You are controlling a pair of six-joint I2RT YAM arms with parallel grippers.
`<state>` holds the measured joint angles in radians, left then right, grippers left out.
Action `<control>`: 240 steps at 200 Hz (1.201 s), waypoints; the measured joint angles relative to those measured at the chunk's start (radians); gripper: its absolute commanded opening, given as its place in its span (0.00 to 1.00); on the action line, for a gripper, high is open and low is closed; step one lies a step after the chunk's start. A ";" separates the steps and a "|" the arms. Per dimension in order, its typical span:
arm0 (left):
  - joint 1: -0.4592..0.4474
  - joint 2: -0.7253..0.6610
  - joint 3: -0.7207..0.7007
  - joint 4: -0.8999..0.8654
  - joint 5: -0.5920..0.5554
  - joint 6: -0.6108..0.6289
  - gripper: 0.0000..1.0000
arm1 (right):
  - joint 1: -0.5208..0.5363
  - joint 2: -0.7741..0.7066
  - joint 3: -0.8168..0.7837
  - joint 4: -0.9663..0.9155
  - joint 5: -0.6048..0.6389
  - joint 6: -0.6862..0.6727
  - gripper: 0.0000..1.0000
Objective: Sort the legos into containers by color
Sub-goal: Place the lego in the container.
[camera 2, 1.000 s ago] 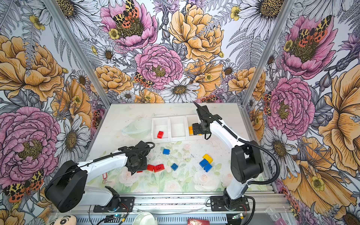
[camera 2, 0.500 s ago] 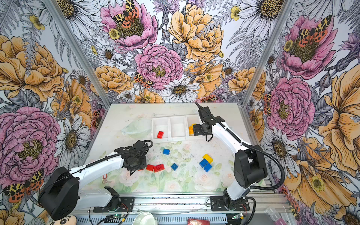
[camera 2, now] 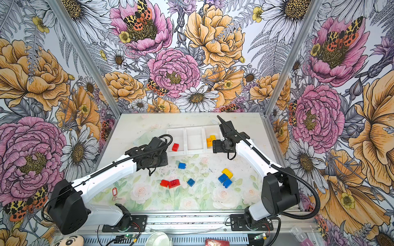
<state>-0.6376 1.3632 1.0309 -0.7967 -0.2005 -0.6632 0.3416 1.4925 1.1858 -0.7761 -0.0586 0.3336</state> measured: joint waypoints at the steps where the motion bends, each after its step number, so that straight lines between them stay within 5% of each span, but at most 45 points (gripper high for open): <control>1: 0.000 0.003 0.004 0.000 0.000 0.001 0.28 | 0.000 0.000 0.000 0.000 0.000 0.000 0.83; 93: 0.065 0.422 0.454 0.052 0.064 0.130 0.27 | 0.000 -0.084 -0.039 0.003 -0.042 0.019 0.83; 156: 0.137 0.677 0.614 0.093 0.121 0.196 0.28 | 0.000 -0.121 -0.070 0.003 -0.045 0.044 0.84; 200: 0.145 0.734 0.626 0.100 0.140 0.212 0.54 | 0.000 -0.119 -0.070 0.003 -0.049 0.045 0.84; 240: 0.146 0.729 0.612 0.125 0.141 0.219 0.58 | 0.000 -0.115 -0.075 0.004 -0.052 0.069 0.84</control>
<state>-0.4919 2.0918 1.6424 -0.6720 -0.0593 -0.4446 0.3416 1.3777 1.1107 -0.7719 -0.1108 0.4026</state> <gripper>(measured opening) 0.579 0.837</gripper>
